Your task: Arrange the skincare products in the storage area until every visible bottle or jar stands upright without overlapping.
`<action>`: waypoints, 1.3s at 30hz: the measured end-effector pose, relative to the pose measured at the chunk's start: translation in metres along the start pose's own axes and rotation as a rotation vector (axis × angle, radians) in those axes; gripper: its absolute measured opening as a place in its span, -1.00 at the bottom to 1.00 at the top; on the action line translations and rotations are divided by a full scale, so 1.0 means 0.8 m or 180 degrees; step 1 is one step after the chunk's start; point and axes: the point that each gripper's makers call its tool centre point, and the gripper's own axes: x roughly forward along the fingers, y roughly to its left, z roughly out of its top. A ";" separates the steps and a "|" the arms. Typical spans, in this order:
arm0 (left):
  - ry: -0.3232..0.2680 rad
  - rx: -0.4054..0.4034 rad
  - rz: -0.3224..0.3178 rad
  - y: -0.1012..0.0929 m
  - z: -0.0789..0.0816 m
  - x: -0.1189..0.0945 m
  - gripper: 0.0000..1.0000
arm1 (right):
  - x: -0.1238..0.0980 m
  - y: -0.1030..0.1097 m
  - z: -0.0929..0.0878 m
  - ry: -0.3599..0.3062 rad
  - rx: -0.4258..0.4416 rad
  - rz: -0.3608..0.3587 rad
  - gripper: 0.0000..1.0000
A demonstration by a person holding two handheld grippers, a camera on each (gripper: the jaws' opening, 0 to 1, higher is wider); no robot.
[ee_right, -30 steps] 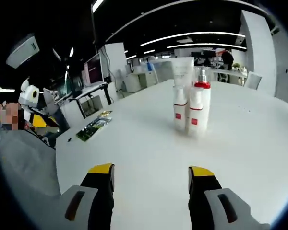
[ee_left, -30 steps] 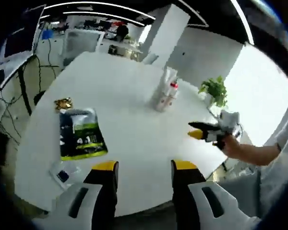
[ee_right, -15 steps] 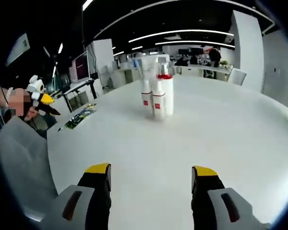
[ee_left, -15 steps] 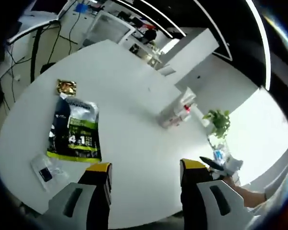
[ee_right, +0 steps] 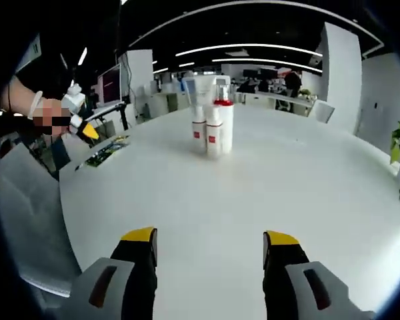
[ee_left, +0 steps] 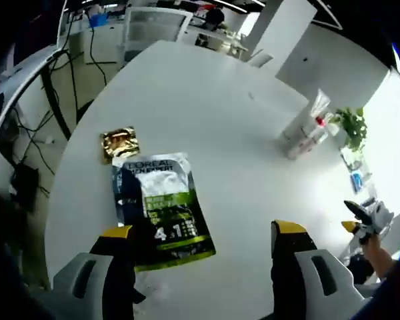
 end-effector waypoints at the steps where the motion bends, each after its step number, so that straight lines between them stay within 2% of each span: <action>1: 0.0031 0.0006 0.0020 0.002 0.000 0.003 0.80 | -0.003 -0.001 -0.001 -0.0003 0.0016 -0.0010 0.19; 3: 0.0080 0.0013 0.0082 0.010 0.002 0.011 0.85 | -0.005 -0.002 -0.006 0.0029 -0.0025 -0.0027 0.19; 5: 0.0135 0.0065 0.0238 0.024 0.004 0.022 0.99 | -0.007 -0.003 -0.010 0.0055 -0.0043 -0.0054 0.18; 8: 0.0238 0.0189 0.0385 0.031 0.001 0.029 0.98 | -0.008 -0.005 -0.016 0.0071 0.0029 -0.0096 0.16; 11: 0.0362 0.0501 0.0710 0.052 -0.002 0.040 0.98 | -0.007 -0.001 -0.020 0.0110 0.0021 -0.0108 0.16; 13: 0.0422 0.0623 0.0743 0.051 -0.006 0.046 0.98 | -0.007 0.001 -0.022 0.0134 0.0018 -0.0103 0.14; 15: 0.0469 0.0567 0.0739 0.047 -0.010 0.054 0.98 | -0.007 0.002 -0.022 0.0139 0.0024 -0.0092 0.14; 17: 0.0409 0.0576 0.0753 0.044 -0.008 0.058 0.97 | -0.006 0.004 -0.021 0.0131 0.0034 -0.0079 0.12; 19: 0.0505 0.0815 0.0914 0.055 -0.010 0.058 0.96 | -0.005 0.004 -0.020 0.0124 0.0045 -0.0071 0.12; 20: 0.0327 0.0654 0.0859 0.051 -0.002 0.062 0.98 | -0.006 0.001 -0.019 0.0124 0.0015 -0.0106 0.11; 22: 0.0438 0.0386 0.0694 0.047 -0.012 0.065 0.91 | -0.006 -0.002 -0.017 0.0100 0.0064 -0.0128 0.09; 23: 0.0453 0.0336 0.0662 0.044 -0.014 0.064 0.84 | -0.007 -0.002 -0.017 0.0095 0.0080 -0.0137 0.09; 24: 0.0393 0.0439 0.0730 0.050 -0.010 0.062 0.83 | -0.007 -0.003 -0.016 0.0089 0.0091 -0.0145 0.08; 27: 0.0410 0.0408 0.0713 0.049 -0.013 0.059 0.75 | -0.004 -0.001 -0.020 0.0108 0.0165 -0.0115 0.06; 30: 0.0409 0.0397 0.0706 0.053 -0.012 0.056 0.52 | -0.001 0.003 -0.021 0.0159 0.0085 -0.0094 0.04; 34: 0.0411 0.0490 0.0663 0.050 -0.013 0.057 0.48 | 0.002 0.005 -0.017 0.0134 0.0101 -0.0073 0.01; 39: 0.0417 0.0553 0.0626 0.043 -0.017 0.053 0.31 | 0.002 0.009 -0.013 0.0128 0.0083 -0.0056 -0.01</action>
